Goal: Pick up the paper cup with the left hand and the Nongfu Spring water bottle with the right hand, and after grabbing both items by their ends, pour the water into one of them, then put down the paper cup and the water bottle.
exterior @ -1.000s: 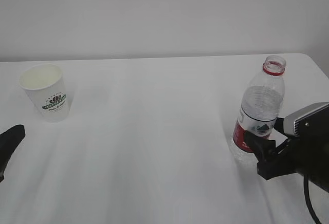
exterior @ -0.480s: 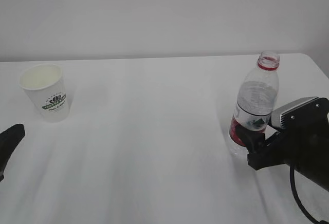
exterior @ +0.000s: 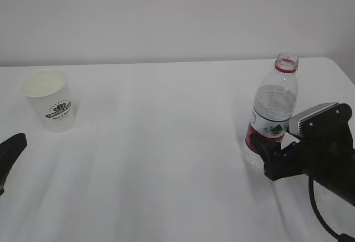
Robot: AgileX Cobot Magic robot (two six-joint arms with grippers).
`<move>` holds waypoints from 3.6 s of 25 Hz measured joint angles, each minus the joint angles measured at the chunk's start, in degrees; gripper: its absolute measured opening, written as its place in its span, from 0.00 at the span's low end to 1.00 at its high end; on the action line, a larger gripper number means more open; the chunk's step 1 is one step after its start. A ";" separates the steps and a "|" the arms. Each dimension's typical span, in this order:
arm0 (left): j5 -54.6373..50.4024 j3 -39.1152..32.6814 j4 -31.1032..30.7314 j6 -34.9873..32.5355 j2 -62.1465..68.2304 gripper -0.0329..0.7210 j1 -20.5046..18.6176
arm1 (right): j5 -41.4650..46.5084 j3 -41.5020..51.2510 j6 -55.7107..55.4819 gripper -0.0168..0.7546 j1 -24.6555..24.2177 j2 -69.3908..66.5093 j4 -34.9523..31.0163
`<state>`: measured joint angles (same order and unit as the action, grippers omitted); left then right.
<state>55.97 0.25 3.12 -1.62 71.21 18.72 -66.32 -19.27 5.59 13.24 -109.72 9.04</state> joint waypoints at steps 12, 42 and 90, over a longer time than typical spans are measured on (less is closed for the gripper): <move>0.10 0.00 0.00 0.00 0.00 0.83 0.00 | 0.20 -1.86 -3.90 0.90 0.00 0.00 0.33; 0.10 0.00 -0.68 0.00 0.00 0.82 0.03 | 0.33 -7.47 -4.40 0.79 0.00 -6.08 0.69; 1.79 0.00 -2.31 0.00 0.00 0.81 0.03 | 0.36 -7.47 -3.62 0.67 0.00 -6.08 1.27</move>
<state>57.75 0.25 0.81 -1.62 71.21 18.74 -65.97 -26.74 1.98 13.24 -115.80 10.31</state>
